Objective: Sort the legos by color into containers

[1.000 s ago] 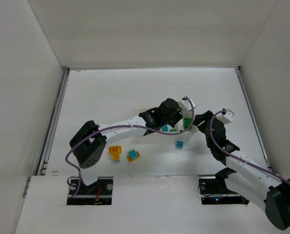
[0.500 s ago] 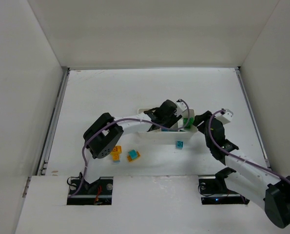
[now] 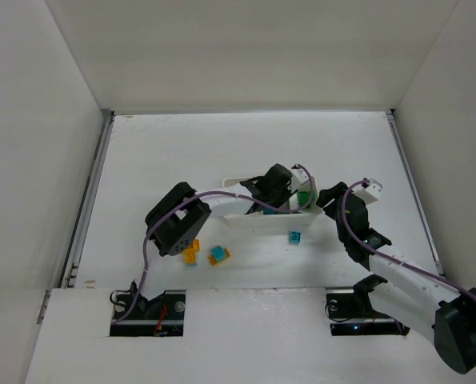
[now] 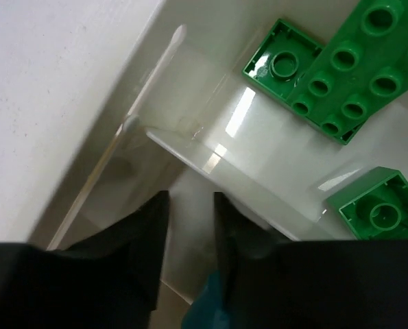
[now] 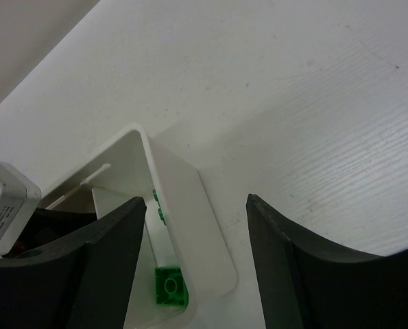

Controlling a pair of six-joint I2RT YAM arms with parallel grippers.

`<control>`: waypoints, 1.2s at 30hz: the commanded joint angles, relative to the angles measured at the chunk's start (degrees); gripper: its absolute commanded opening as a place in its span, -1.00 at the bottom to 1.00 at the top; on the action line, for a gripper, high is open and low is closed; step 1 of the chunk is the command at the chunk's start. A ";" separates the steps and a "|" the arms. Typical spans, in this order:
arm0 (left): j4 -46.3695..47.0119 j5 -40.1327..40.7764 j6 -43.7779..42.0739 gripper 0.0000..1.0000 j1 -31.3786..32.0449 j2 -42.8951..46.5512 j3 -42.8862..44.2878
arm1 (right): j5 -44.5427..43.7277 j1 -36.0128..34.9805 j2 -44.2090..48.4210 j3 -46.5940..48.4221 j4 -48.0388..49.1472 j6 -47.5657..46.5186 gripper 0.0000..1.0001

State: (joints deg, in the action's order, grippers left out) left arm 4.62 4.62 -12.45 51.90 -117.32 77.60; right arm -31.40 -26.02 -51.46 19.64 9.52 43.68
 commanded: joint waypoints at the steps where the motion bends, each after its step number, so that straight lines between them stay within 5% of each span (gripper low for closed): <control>1: -1.20 -1.02 0.41 -0.48 -0.70 0.33 1.32 | 0.02 -0.56 -0.22 0.75 2.96 -0.53 0.33; 8: -0.58 1.35 -0.47 -0.78 0.00 5.69 0.62 | 0.02 -0.56 -0.04 0.66 2.96 -0.53 0.33; 22: -2.86 3.03 -1.27 -0.80 1.32 17.21 0.18 | 0.02 -0.56 0.40 0.58 3.05 -0.53 0.34; 25: -6.10 2.85 -0.39 -0.62 1.84 16.16 0.96 | 0.02 -0.56 0.57 0.58 3.05 -0.53 0.34; 29: -10.16 4.60 2.33 -0.14 1.85 12.91 1.76 | 0.20 -0.65 0.49 0.66 3.05 -0.53 0.34; 36: -14.72 2.85 5.50 0.07 1.93 8.95 3.51 | 0.81 -0.65 0.75 0.49 3.05 -0.44 0.34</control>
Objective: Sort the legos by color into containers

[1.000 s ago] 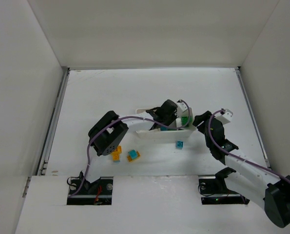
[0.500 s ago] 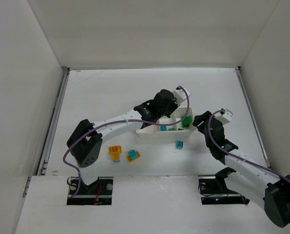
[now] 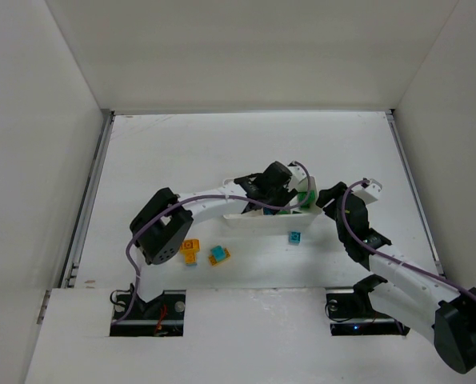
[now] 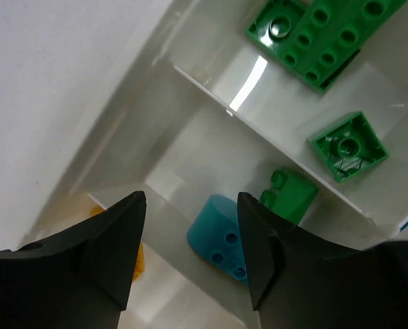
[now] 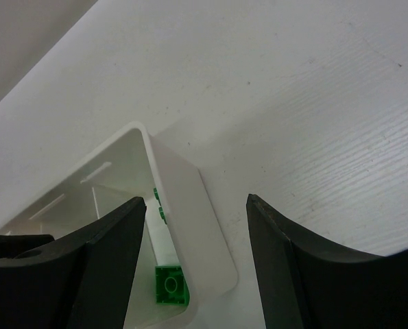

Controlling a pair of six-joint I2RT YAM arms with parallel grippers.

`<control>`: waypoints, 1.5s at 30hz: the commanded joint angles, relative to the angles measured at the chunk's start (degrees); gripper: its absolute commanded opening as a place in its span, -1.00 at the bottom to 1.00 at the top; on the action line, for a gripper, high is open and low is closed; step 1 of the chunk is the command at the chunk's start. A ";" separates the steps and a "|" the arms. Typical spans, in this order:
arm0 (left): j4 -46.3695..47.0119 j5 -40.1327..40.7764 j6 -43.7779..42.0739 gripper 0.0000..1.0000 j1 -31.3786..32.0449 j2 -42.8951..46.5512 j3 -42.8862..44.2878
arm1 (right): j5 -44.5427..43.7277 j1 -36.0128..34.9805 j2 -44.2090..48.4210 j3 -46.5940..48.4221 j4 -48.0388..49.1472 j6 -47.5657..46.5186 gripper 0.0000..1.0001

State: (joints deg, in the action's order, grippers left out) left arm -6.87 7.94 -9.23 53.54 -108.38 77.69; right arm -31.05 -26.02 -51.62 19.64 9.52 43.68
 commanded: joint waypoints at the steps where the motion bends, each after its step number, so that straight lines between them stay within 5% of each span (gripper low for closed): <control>1: -4.36 -0.39 2.73 0.07 0.03 -0.86 4.22 | 0.55 -0.65 0.82 0.49 3.05 -0.44 0.34; 17: -6.40 -4.78 5.02 0.04 -3.40 -10.27 8.53 | 0.55 -0.65 0.29 0.58 3.14 -0.35 0.34; 23: -5.26 -4.34 2.74 -0.40 -3.14 -10.72 7.65 | 0.73 -0.65 0.73 0.49 3.14 -0.35 0.34; 28: -3.41 -1.97 0.89 -0.69 -2.17 -8.00 6.77 | 0.73 -0.65 0.73 0.40 3.14 -0.35 0.34; 45: -4.55 2.24 -0.70 -0.76 -0.24 5.19 6.86 | 0.73 -0.65 1.25 0.40 3.14 -0.53 0.33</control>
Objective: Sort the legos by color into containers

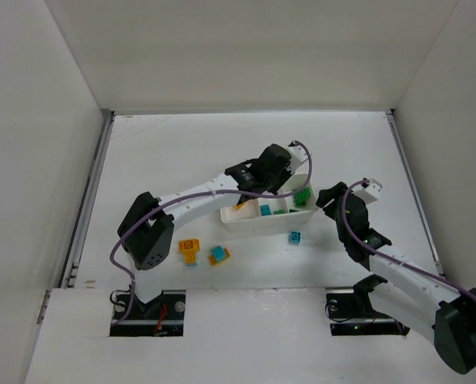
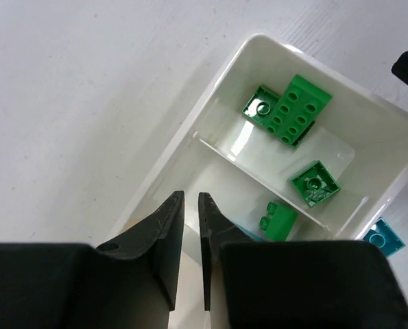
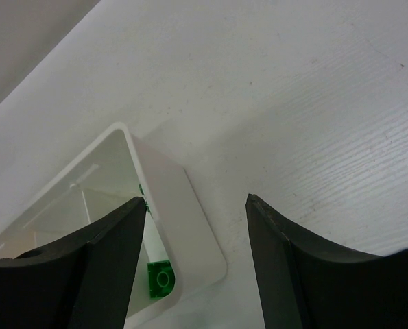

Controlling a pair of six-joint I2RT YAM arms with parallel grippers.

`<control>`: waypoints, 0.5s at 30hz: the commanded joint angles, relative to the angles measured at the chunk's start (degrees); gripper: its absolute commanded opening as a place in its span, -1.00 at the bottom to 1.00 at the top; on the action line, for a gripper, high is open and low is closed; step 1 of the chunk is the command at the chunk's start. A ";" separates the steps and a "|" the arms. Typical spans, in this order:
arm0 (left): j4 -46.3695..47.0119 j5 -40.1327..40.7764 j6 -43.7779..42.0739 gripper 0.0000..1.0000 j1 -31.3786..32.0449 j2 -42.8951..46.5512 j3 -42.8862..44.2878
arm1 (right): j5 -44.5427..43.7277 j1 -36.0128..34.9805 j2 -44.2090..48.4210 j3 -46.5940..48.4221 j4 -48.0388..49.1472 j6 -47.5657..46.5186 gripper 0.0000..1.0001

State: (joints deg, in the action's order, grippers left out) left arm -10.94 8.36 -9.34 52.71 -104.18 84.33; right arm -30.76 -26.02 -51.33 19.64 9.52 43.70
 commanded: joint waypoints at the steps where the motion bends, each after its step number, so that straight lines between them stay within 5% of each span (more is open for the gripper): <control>1: -0.05 2.79 -0.24 -0.73 0.94 1.35 -0.13 | 0.44 -0.65 1.06 0.49 3.14 -0.64 0.30; 8: 13.39 15.10 11.16 -0.09 -0.54 14.50 -12.94 | -0.52 -6.44 0.88 2.68 3.31 -6.69 -0.37; 15: 16.92 19.49 27.17 -0.03 -5.11 38.49 -33.51 | -6.50 -14.26 0.01 6.98 1.39 -11.18 -0.45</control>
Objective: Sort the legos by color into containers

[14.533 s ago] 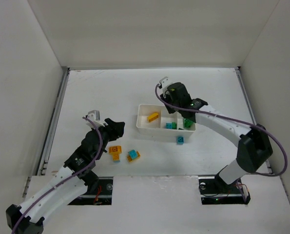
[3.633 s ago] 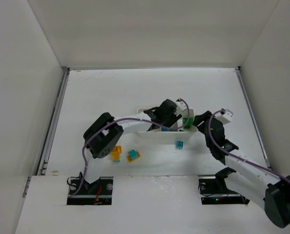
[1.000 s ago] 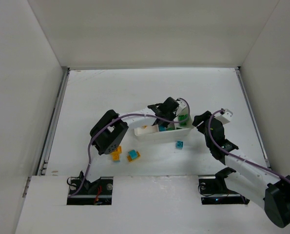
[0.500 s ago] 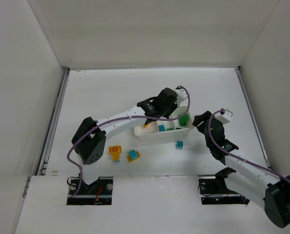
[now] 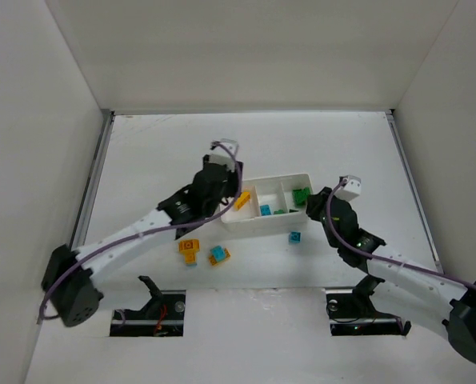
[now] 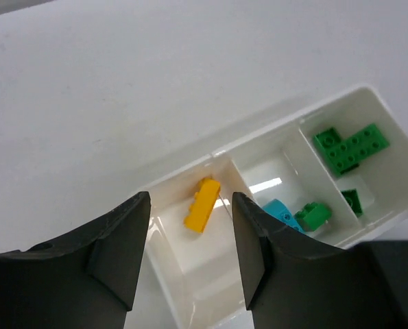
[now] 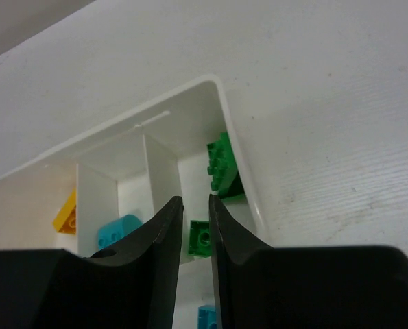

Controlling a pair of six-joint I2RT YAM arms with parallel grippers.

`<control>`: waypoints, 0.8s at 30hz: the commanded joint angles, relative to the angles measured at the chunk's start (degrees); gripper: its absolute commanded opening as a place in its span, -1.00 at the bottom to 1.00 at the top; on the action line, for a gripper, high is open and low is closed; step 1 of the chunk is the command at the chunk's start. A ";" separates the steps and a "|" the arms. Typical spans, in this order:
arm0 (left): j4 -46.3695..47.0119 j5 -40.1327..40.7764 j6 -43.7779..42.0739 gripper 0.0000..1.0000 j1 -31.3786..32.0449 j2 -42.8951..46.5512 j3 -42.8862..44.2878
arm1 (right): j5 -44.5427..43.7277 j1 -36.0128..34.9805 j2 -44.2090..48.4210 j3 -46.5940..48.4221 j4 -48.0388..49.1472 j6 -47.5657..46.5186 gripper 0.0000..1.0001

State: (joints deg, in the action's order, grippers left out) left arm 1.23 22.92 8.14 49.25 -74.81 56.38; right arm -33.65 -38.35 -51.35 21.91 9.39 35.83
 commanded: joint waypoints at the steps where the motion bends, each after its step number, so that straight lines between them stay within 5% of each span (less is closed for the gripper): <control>1: 4.65 5.55 11.27 -0.03 -2.79 12.89 -8.36 | -3.70 -2.56 -0.32 5.42 0.73 -3.40 -0.45; 11: -8.34 11.27 24.81 0.08 -14.92 43.15 -25.26 | -3.53 -11.00 -8.75 14.56 -9.82 -2.79 -0.43; 16: -9.85 10.48 27.00 0.09 -20.55 46.24 -29.30 | -1.16 -11.79 -11.84 18.07 -11.23 -2.70 -0.43; 24: -2.91 7.14 28.34 0.07 -20.12 45.64 -32.39 | 0.86 -11.71 -15.88 21.59 -11.23 -3.23 -0.43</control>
State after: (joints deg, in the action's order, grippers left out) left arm -6.96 31.31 35.66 28.71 -28.53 23.79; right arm -34.20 -49.63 -66.04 40.56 -2.22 33.39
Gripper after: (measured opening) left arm 0.542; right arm 0.285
